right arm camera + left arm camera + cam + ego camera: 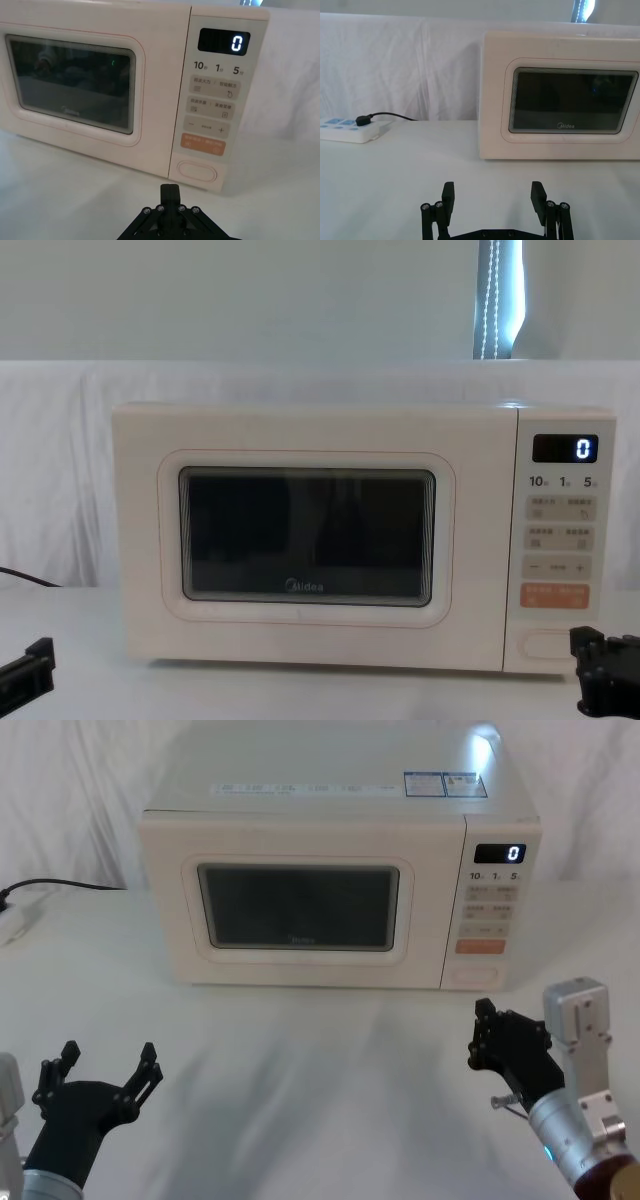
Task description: Press the button to open the microwave door with one hand; close the microwave door with the other hand.
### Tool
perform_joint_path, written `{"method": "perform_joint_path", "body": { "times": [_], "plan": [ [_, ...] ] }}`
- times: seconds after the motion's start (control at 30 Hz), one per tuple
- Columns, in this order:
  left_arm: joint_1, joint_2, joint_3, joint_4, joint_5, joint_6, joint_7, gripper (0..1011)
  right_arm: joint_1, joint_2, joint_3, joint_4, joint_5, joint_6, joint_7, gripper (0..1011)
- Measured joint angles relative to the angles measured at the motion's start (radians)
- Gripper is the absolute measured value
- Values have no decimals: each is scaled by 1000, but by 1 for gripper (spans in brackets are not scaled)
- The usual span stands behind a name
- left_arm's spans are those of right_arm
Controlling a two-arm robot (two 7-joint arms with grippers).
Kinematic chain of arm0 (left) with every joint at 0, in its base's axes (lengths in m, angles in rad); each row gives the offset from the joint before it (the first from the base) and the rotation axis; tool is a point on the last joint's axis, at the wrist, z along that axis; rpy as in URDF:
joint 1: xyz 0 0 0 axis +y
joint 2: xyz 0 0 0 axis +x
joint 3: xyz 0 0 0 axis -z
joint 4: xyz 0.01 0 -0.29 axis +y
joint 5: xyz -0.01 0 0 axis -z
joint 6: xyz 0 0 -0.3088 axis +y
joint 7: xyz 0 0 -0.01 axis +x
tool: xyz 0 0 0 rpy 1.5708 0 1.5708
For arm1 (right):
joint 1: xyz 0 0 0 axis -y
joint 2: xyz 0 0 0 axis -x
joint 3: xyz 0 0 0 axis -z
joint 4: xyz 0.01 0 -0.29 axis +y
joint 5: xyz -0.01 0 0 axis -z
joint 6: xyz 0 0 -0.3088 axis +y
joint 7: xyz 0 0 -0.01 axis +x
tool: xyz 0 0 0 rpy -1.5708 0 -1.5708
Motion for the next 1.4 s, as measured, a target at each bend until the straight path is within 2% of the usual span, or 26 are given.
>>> {"method": "perform_joint_path", "body": {
  "times": [0.13, 0.4, 0.57, 1.07, 1.4],
  "plan": [
    [0, 0, 0, 0, 0, 0, 0, 1001, 35, -8, 3, 33, -14, 18, 5, 0],
    [0, 0, 0, 0, 0, 0, 0, 1001, 112, -31, 14, 112, -46, 104, -2, 0],
    [0, 0, 0, 0, 0, 0, 0, 1001, 159, -41, 20, 162, -59, 131, -3, 0],
    [0, 0, 0, 0, 0, 0, 0, 1001, 262, -63, 36, 292, -80, 140, -1, 0],
    [0, 0, 0, 0, 0, 0, 0, 1001, 308, -69, 38, 355, -91, 133, 0, 0]
  ]
}}
